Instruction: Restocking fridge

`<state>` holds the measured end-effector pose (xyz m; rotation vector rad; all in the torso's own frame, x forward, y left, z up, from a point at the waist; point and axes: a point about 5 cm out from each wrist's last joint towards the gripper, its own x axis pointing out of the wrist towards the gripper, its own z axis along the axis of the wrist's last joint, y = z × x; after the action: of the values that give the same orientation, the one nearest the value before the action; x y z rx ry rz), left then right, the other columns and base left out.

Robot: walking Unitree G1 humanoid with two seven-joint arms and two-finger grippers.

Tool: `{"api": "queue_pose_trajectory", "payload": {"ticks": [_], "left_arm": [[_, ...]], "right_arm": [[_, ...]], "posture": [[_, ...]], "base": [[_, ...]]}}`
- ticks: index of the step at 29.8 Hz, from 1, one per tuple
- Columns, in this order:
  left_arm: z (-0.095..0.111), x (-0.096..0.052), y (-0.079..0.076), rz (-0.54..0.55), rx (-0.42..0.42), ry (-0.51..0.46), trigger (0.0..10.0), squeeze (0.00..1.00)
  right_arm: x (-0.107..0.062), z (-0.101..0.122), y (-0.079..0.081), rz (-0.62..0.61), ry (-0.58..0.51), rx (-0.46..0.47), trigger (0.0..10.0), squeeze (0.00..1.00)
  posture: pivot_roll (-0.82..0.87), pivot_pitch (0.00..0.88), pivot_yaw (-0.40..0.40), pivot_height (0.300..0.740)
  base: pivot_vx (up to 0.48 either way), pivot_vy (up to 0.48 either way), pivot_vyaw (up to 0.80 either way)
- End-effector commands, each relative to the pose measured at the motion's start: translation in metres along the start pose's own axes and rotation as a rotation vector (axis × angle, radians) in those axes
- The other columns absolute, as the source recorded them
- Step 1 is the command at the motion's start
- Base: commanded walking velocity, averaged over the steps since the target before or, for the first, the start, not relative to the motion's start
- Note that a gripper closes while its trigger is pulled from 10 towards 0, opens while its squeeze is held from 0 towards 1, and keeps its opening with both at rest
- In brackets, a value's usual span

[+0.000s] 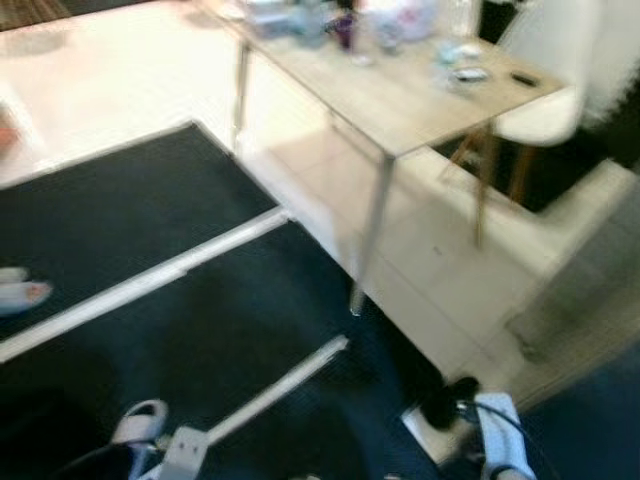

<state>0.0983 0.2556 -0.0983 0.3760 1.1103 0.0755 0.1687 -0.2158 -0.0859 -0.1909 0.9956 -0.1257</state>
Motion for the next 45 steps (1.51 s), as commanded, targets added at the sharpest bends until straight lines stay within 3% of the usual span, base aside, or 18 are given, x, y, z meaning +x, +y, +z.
{"api": "queue_pose_trajectory", "payload": {"ticks": [1, 19, 37, 45], "left_arm": [[-0.001, 0.000, 0.003, 0.003, 0.003, 0.004, 10.0, 0.00], [0.006, 0.001, -0.009, -0.012, 0.008, -0.006, 10.0, 0.00], [0.009, 0.002, -0.004, -0.001, 0.001, -0.023, 10.0, 0.00], [0.021, 0.004, 0.004, 0.047, -0.069, -0.067, 10.0, 0.00]], "right_arm": [[-0.001, -0.006, 0.002, 0.005, 0.018, 0.000, 10.0, 0.00], [-0.001, -0.005, 0.003, 0.007, 0.012, -0.010, 10.0, 0.00], [-0.001, -0.004, 0.002, 0.007, 0.006, -0.018, 10.0, 0.00], [0.001, 0.016, 0.008, 0.023, -0.085, -0.039, 10.0, 0.00]], "posture": [[0.01, 0.091, -0.039, 0.740], [0.01, 0.091, -0.039, 0.740], [0.01, 0.088, -0.040, 0.740], [0.01, 0.083, -0.039, 0.740]], "base": [[0.000, 0.000, 0.80], [0.000, 0.000, 0.80], [0.000, 0.000, 0.80], [0.000, 0.000, 0.37]]}}
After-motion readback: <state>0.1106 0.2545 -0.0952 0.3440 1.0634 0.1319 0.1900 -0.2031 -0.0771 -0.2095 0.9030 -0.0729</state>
